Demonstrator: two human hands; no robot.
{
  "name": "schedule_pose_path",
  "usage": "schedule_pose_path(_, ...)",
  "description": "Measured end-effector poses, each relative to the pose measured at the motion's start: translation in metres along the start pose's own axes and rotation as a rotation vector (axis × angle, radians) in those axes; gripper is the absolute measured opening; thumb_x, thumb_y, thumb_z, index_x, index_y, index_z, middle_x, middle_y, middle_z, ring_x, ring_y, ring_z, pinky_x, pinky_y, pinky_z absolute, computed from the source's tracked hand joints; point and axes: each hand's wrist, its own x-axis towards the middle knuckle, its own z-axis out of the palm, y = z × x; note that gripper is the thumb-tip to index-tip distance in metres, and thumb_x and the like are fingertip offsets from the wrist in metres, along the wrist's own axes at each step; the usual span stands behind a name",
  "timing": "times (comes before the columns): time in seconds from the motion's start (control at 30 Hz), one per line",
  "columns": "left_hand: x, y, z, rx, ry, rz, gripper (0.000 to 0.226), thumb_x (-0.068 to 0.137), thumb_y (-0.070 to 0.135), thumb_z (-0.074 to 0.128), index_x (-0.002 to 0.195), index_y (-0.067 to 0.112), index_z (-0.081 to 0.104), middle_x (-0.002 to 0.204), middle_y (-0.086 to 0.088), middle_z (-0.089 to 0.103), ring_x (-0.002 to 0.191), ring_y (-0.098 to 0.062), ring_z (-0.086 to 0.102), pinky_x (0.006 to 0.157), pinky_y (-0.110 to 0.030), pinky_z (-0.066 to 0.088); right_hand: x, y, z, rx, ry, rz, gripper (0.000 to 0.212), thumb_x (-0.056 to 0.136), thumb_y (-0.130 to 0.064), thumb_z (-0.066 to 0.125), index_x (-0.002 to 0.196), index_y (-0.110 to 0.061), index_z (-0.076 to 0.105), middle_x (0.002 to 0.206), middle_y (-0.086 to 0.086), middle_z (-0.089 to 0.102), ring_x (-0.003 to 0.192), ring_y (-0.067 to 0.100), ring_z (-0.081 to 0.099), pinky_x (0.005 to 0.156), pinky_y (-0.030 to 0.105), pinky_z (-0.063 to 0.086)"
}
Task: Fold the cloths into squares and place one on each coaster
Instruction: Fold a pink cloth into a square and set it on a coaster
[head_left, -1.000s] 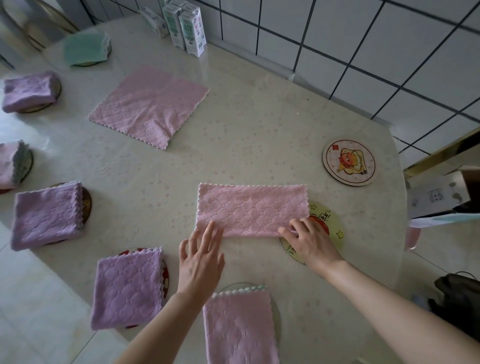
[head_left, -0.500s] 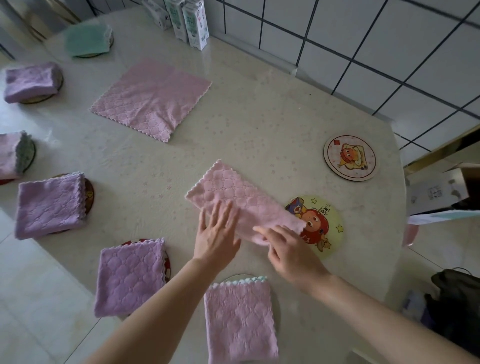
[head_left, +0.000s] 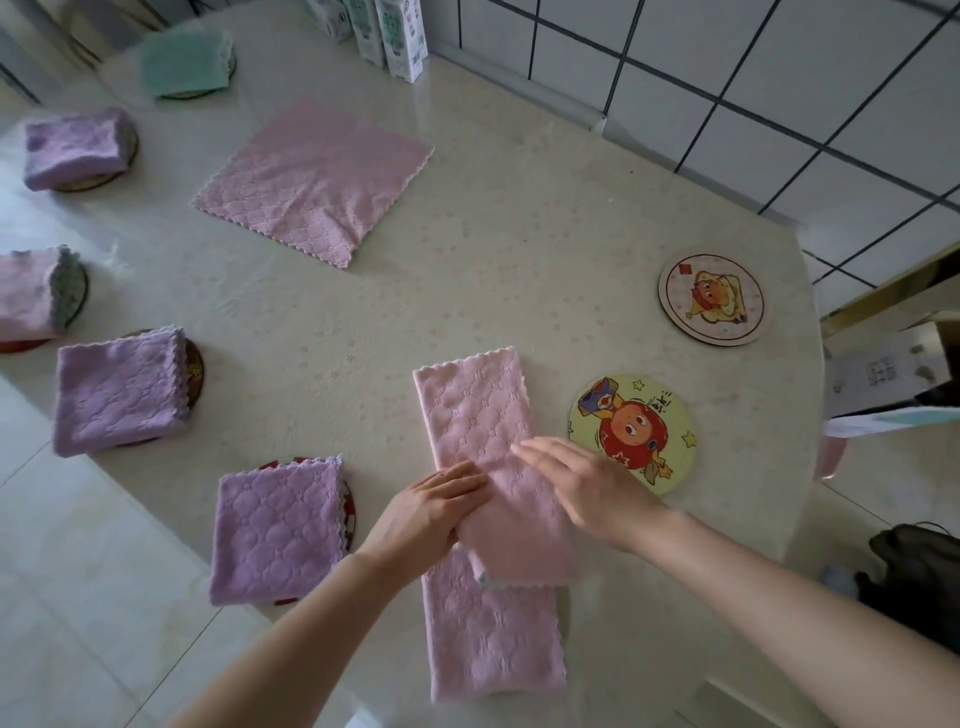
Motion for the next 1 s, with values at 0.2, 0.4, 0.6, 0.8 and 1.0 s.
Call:
schedule_pose_path(0.2,-0.018,-0.006,-0.002,-0.035,0.014,-0.016,0.047,0.077,0.015,0.076,0.122,0.013,0.064,0.129,0.001,0.062,0.124,-0.015,0.054,0.102,-0.031,0.046,-0.007,0.013,0.005,-0.202,-0.096,-0.159,0.087,0.049,0.025,0.067,0.129,-0.009,0.056,0.133,0.012,0.056,0.122,0.026,0.055,0.094,0.037,0.051)
schedule_pose_path(0.4,-0.025,-0.001,-0.007,-0.156,0.078,-0.177,0.037,0.085,0.027,0.053,0.118,0.017,0.067,0.125,0.006,0.064,0.12,-0.008,0.056,0.098,-0.027,0.048,-0.012,0.024,0.011,-0.202,-0.113,-0.155,0.072,0.069,0.012,0.065,0.134,-0.014,0.049,0.138,0.005,0.052,0.125,0.02,0.051,0.098,0.036,0.048)
schedule_pose_path(0.6,-0.005,-0.005,-0.018,-0.31,0.151,-0.573,0.022,0.075,0.0,0.063,0.082,0.017,0.075,0.062,0.002,0.07,0.049,-0.005,0.058,0.051,-0.007,0.04,0.006,0.031,0.016,-0.036,-0.11,-0.069,0.061,0.081,-0.019,0.066,0.137,-0.019,0.043,0.129,-0.005,0.055,0.119,0.011,0.048,0.103,0.029,0.041)
schedule_pose_path(0.8,0.026,-0.025,-0.023,-0.609,0.116,-0.955,0.026,0.09,0.033,0.062,0.077,0.013,0.072,0.068,-0.008,0.072,0.057,-0.017,0.069,0.057,-0.033,0.058,0.05,0.022,0.002,0.398,-0.067,0.394,0.03,0.091,-0.046,0.048,0.084,-0.018,0.058,0.071,-0.002,0.057,0.065,0.014,0.053,0.056,0.028,0.037)
schedule_pose_path(1.0,0.042,-0.046,-0.018,-0.95,0.148,-1.219,0.037,0.088,0.031,0.065,0.082,-0.005,0.07,0.071,-0.018,0.063,0.059,-0.027,0.064,0.06,-0.044,0.06,0.082,0.032,0.011,0.275,-0.1,0.587,0.044,0.092,-0.041,0.05,0.059,-0.016,0.034,0.054,-0.001,0.041,0.06,0.026,0.045,0.055,0.033,0.034)
